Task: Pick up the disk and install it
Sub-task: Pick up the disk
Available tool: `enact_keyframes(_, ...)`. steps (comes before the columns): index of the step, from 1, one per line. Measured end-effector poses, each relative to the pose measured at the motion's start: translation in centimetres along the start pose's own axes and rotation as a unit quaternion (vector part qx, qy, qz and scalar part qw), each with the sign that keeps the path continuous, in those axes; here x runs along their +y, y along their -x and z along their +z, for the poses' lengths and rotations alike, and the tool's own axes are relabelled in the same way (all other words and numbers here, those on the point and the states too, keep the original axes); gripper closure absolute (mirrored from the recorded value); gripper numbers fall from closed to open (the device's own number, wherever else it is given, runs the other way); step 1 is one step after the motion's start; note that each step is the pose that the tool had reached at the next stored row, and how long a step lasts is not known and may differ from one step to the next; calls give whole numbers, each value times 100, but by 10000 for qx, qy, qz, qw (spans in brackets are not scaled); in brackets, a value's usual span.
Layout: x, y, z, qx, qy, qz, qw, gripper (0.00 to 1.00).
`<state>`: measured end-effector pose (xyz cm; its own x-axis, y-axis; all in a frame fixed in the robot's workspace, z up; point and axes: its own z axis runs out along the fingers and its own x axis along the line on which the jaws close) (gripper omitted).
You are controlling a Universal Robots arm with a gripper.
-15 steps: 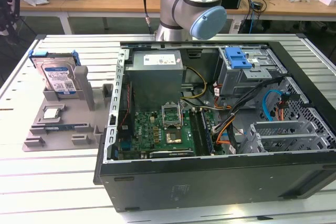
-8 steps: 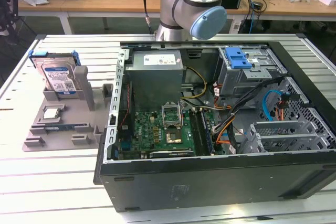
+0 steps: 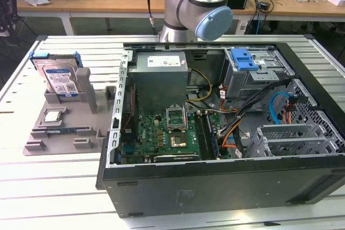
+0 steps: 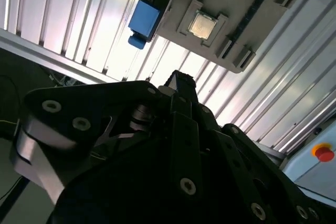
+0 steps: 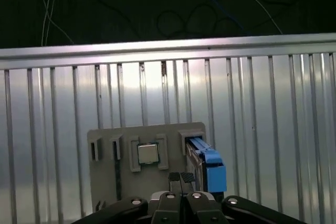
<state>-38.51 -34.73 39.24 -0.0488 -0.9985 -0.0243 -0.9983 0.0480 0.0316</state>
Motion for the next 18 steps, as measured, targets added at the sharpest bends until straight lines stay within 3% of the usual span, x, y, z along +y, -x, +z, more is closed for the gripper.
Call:
enact_keyframes(10,0,0,0,13,10,-427,9991,89)
enact_keyframes(18,0,0,0,14,11,-434,9991,89)
